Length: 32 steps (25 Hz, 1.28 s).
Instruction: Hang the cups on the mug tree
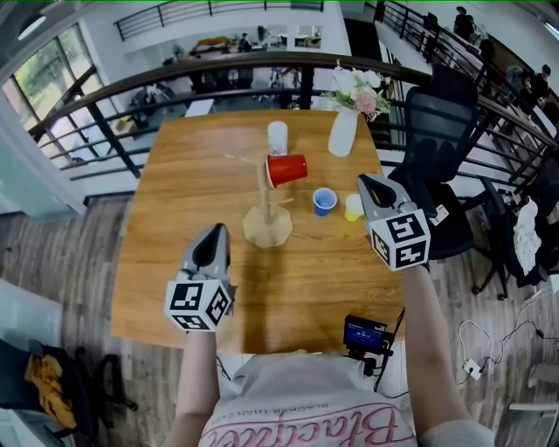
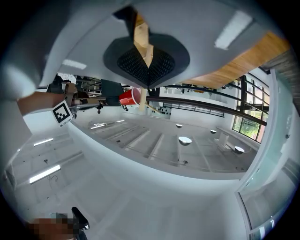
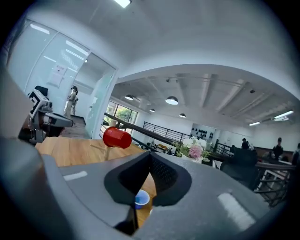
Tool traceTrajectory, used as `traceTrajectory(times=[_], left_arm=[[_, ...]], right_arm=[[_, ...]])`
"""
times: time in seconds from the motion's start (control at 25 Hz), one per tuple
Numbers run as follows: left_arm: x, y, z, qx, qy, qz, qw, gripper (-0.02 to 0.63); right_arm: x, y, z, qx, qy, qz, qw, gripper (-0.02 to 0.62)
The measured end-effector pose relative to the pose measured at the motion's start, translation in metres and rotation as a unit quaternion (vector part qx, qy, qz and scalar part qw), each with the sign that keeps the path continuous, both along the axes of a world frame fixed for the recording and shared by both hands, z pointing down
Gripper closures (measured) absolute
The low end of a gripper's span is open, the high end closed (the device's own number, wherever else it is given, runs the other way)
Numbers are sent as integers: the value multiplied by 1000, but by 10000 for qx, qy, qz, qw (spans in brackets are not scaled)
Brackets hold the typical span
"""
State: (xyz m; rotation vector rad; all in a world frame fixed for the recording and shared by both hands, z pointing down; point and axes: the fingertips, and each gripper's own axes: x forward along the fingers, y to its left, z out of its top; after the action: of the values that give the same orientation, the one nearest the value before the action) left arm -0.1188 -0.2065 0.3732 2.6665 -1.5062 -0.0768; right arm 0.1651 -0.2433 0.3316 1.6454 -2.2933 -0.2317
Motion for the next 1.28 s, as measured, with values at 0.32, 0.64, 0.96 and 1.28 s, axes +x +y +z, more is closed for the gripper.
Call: traceTrajectory(times=[0.32, 0.64, 0.96, 1.28], left_arm=[[5, -2, 6, -87, -124, 2, 9999, 597], [14, -8, 14, -213, -271, 29, 9994, 595], [24, -14, 25, -344, -361, 25, 9988, 595], [29, -21, 38, -533, -484, -24, 9974, 595]], right_arm=[[26, 6, 49, -214, -402, 545, 9975, 594], [48, 10, 121, -754, -597, 980, 9905, 592], [68, 10, 182, -1188, -657, 1323, 9819, 425], [81, -6, 226, -1513, -884, 1531, 9725, 256]])
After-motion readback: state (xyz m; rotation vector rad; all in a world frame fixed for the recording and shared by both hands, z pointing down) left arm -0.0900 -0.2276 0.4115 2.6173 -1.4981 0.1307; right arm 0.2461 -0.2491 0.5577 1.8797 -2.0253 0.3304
